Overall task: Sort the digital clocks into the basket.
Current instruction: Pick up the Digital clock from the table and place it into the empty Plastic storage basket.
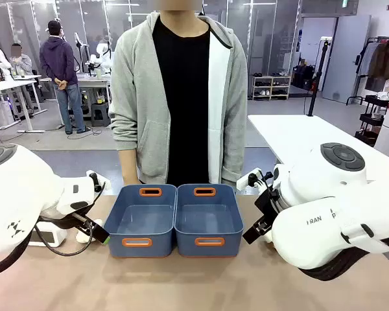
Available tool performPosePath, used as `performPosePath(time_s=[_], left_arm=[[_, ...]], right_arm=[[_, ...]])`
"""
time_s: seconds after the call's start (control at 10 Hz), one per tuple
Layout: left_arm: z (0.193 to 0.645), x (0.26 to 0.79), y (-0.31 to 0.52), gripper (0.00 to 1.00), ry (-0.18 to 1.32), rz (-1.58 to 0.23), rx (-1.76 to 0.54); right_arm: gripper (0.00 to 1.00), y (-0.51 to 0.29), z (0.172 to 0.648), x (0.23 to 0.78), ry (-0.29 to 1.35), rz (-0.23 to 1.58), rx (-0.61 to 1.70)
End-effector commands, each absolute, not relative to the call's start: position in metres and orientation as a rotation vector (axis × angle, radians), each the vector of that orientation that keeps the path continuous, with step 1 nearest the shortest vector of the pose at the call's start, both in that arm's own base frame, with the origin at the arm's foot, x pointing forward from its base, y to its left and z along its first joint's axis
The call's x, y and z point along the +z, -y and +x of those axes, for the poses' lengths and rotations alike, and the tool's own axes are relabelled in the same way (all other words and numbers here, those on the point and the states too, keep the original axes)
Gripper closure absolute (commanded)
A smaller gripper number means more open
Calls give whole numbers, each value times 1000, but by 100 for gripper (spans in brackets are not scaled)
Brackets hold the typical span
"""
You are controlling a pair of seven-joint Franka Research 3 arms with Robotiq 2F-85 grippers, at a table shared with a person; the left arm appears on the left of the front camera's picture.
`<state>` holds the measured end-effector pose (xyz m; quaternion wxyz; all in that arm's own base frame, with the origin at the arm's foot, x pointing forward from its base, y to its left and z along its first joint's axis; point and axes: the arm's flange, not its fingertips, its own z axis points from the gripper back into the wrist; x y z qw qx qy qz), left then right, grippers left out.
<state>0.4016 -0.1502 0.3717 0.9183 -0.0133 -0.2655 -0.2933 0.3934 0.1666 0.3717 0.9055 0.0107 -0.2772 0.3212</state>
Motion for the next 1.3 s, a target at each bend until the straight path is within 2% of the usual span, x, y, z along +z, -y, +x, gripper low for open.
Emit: performPosePath(time_s=[0.0, 0.8, 0.9, 1.2], left_arm=[[401, 372, 150, 0, 546, -27, -603], [401, 372, 150, 0, 546, -27, -604], [409, 395, 149, 0, 557, -25, -631], [402, 447, 129, 0, 502, -262, -638]], right_arm=[[0, -167, 393, 372, 573, 22, 663], [0, -167, 393, 372, 573, 21, 665], [0, -167, 398, 398, 570, 40, 659], [0, -169, 402, 454, 501, 238, 612]])
